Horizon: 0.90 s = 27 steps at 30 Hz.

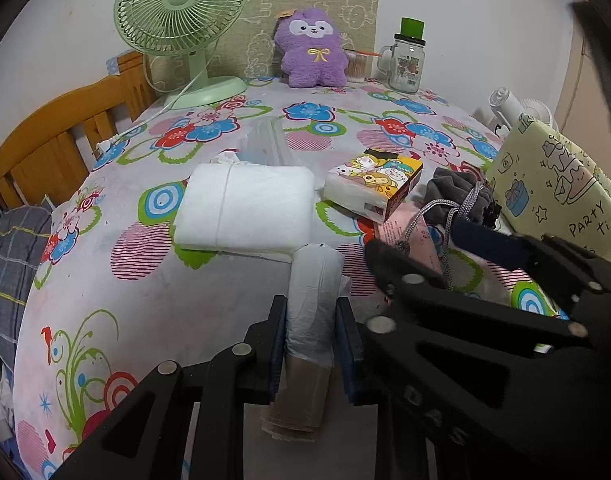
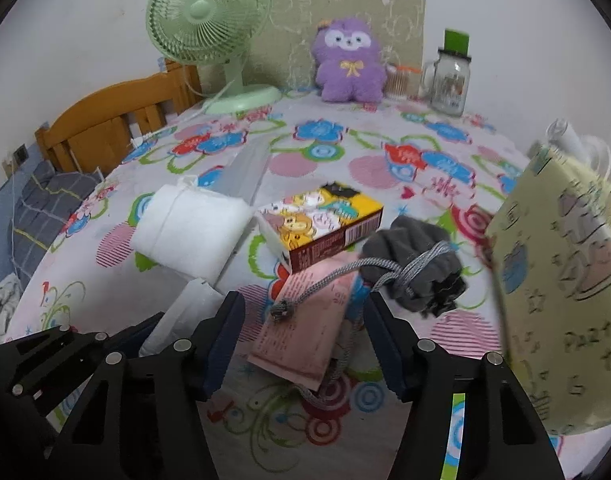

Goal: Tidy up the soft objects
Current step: 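Grasp and lift the pink paper packet with the right tool while the left tool holds the white bag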

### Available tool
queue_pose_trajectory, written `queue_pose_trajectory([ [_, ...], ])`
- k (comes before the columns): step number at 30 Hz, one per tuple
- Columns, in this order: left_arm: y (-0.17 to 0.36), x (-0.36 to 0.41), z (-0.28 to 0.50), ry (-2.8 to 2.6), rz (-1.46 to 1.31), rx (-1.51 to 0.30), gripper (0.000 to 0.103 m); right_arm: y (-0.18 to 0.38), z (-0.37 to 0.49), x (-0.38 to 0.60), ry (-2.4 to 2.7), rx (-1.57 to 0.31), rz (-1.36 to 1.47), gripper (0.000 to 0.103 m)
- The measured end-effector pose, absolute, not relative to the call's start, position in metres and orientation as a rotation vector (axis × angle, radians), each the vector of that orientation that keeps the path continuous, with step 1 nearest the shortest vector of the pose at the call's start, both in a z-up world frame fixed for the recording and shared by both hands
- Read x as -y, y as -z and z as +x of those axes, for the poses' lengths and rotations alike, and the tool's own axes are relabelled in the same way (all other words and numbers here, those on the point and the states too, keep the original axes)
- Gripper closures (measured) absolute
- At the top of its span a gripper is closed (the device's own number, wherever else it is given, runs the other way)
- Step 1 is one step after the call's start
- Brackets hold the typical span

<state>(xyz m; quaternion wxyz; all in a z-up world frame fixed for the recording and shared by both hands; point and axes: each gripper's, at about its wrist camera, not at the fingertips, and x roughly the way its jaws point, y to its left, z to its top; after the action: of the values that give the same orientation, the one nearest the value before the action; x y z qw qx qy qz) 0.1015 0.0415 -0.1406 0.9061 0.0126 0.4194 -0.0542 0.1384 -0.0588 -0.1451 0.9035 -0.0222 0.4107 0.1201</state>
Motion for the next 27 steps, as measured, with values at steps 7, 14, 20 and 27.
queue_pose_trajectory([
  [7,0.140,-0.042,0.103,0.116,0.020,-0.868,0.080,0.153,0.144,0.064,-0.220,-0.886,-0.005,0.039],
  [14,0.140,-0.038,0.100,0.128,0.032,-0.871,0.079,0.152,0.140,0.064,-0.240,-0.901,-0.002,0.059],
  [20,0.140,-0.032,0.092,0.141,0.031,-0.881,0.079,0.151,0.130,0.070,-0.237,-0.909,0.001,0.061],
  [27,0.132,-0.022,0.078,0.154,0.041,-0.864,0.079,0.143,0.117,0.080,-0.228,-0.895,0.011,0.061],
])
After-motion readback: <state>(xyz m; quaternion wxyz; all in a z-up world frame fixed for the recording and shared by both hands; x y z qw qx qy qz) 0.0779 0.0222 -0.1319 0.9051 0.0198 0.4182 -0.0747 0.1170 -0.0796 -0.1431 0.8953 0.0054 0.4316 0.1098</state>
